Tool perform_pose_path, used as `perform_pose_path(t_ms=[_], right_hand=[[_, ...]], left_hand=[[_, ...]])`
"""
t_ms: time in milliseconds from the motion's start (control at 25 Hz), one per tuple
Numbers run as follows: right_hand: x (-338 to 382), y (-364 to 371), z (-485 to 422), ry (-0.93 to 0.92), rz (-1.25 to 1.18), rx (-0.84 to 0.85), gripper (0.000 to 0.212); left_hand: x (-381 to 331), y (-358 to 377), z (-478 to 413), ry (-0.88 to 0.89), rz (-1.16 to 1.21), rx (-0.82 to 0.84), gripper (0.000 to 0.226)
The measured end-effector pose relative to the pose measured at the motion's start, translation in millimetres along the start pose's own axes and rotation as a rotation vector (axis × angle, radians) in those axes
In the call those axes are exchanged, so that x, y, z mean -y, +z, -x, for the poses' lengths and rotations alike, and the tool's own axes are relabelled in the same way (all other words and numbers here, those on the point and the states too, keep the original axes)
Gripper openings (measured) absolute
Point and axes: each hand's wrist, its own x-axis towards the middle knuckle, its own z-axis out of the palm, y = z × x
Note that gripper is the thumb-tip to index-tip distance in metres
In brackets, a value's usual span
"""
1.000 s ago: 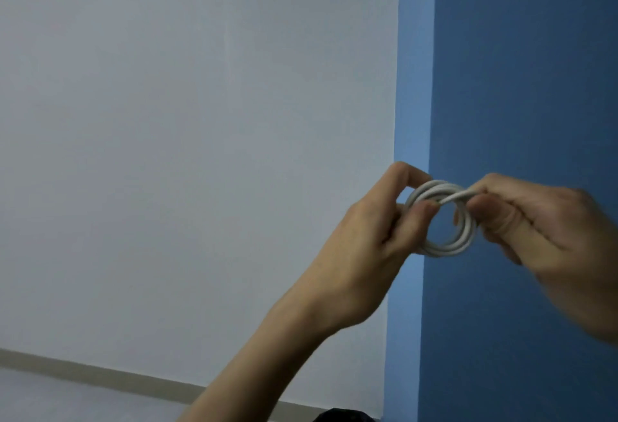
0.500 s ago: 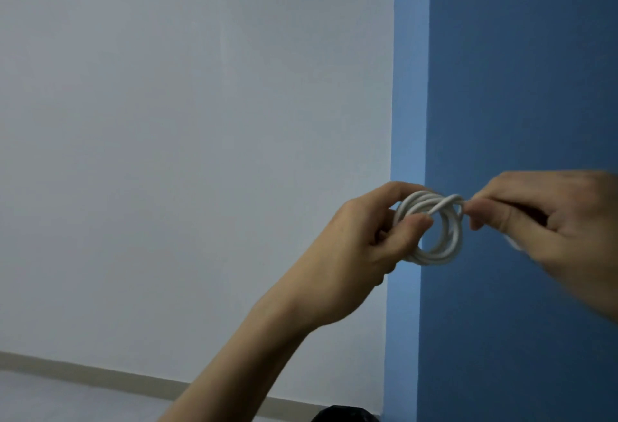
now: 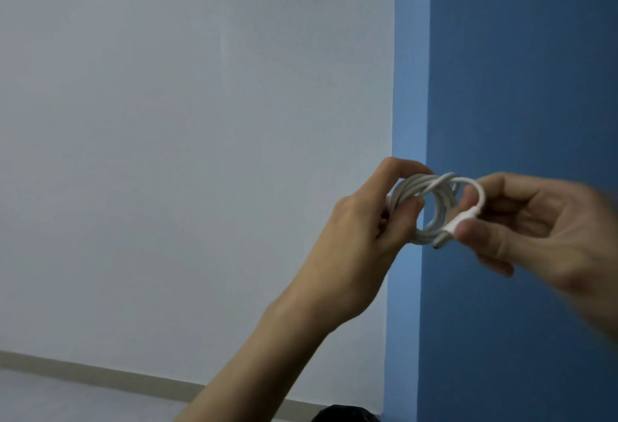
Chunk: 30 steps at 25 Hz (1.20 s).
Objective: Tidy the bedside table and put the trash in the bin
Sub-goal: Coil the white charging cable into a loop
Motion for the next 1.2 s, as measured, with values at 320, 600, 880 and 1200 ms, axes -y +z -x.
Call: perform_pose_path(t_ms=[320, 600, 880, 1200], right_hand=[[-7, 27, 9, -0.121, 0.285, -0.394, 0.025], [-12, 39, 9, -0.176, 0.048, -0.471, 0.009], [-11, 43, 10, -0.145, -0.009, -0.567, 0.015], [-16, 40, 6, -0.072, -0.184, -0.528, 0.016]], left_hand=[[5, 1, 2, -0.081, 0.094, 0.033, 0.013], [3, -1, 4, -0.081, 0.087, 0.039, 0.008], [2, -4, 3, -0.104, 0.077, 0.057, 0.008], [-4, -2, 5, -0.056, 0.052, 0.039, 0.008]])
